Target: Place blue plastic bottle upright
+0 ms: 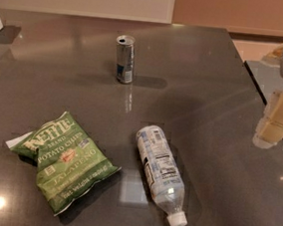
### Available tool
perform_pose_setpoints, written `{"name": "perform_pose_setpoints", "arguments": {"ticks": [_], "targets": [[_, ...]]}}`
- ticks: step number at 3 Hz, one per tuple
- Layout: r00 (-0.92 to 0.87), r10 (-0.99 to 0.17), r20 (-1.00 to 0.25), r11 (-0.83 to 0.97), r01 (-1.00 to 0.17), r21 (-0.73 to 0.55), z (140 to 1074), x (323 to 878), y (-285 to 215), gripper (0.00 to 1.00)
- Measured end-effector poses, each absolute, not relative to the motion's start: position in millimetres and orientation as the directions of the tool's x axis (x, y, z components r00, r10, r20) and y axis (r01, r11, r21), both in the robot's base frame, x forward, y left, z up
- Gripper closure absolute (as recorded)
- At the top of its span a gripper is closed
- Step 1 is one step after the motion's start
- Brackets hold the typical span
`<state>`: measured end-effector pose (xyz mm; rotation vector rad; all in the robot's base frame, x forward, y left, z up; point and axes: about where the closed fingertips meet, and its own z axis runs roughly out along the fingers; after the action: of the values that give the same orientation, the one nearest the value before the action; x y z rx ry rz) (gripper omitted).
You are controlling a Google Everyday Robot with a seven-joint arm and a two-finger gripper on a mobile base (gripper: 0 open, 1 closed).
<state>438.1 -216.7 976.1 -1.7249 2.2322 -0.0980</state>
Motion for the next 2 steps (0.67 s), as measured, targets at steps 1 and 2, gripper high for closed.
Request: {"name": "perform_pose_setpoints", "arguments": {"ticks": [1, 2], "targets": [[-0.222, -0.953, -0.207, 0.270, -0.931, -0.245, 976.1, 438.1, -216.7, 0.00], [-0.202, -0.957, -0.208, 0.251, -0.935, -0.250, 977.7, 438.4, -213.8, 0.00]]}}
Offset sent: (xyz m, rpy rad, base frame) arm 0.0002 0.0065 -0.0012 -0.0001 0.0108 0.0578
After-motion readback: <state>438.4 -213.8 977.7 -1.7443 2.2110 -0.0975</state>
